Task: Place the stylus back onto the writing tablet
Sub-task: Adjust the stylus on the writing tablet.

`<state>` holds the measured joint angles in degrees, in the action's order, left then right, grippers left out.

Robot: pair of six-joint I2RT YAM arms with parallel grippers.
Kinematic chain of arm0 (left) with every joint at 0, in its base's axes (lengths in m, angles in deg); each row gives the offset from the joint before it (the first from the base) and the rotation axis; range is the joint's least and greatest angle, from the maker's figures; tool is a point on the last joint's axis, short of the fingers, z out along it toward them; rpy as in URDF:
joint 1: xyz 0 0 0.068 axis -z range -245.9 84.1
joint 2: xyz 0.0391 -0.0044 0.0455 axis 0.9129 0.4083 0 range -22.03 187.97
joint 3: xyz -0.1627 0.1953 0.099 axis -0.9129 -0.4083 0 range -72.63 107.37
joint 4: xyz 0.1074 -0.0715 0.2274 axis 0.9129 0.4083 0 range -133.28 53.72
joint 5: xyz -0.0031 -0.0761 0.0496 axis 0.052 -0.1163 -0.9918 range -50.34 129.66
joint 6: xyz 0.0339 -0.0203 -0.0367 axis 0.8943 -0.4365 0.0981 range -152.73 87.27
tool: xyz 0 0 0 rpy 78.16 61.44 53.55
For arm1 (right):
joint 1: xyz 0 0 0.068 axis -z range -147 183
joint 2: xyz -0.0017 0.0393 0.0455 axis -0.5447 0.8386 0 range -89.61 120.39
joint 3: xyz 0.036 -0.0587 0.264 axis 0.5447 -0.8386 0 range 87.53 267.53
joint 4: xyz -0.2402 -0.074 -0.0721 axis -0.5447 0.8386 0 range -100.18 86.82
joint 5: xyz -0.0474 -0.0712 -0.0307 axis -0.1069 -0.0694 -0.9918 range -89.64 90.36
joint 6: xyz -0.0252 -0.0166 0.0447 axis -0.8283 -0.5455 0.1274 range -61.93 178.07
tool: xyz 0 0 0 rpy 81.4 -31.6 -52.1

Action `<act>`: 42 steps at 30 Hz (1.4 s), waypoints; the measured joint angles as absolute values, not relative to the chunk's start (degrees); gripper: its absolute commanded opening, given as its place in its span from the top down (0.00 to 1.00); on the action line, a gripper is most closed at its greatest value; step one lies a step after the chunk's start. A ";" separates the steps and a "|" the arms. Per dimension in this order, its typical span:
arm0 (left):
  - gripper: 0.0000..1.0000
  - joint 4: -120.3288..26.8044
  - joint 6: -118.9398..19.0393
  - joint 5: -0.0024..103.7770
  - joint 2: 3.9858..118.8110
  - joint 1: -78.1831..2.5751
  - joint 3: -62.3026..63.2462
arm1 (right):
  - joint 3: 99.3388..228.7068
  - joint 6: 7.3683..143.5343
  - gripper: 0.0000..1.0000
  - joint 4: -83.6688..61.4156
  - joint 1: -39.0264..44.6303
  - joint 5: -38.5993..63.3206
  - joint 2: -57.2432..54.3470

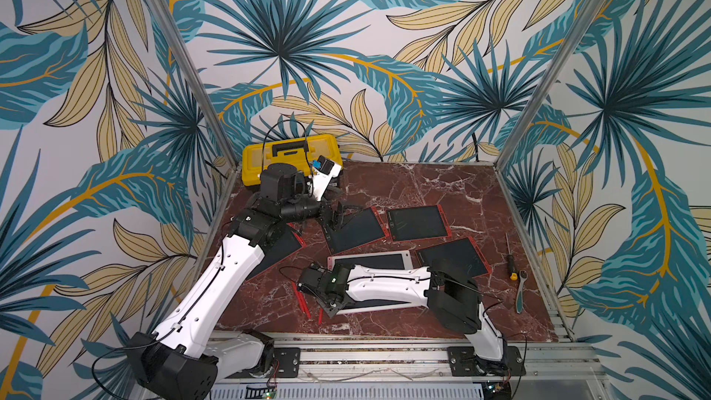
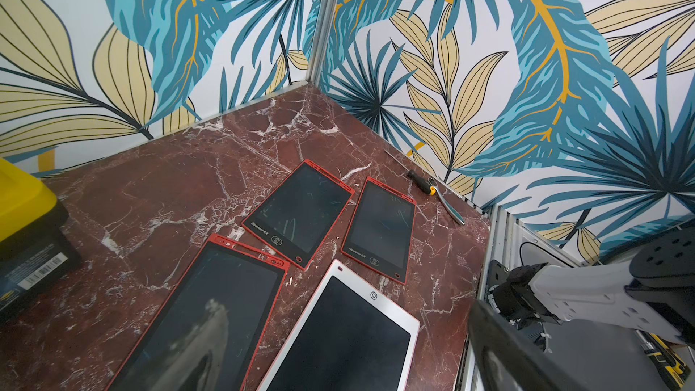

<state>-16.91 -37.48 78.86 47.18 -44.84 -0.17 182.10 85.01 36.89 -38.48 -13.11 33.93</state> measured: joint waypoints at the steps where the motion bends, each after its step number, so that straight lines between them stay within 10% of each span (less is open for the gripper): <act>1: 0.00 -16.91 -37.48 78.86 47.18 -44.82 -0.17 | 182.12 84.98 0.39 36.92 -38.50 -13.14 34.20; 42: 0.00 -16.91 -37.46 78.42 46.26 -44.60 -0.25 | 182.58 85.29 0.57 36.52 -38.63 -14.77 34.44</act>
<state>-16.91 -37.46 78.42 46.26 -44.60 -0.25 182.58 85.29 36.52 -38.63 -14.77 34.44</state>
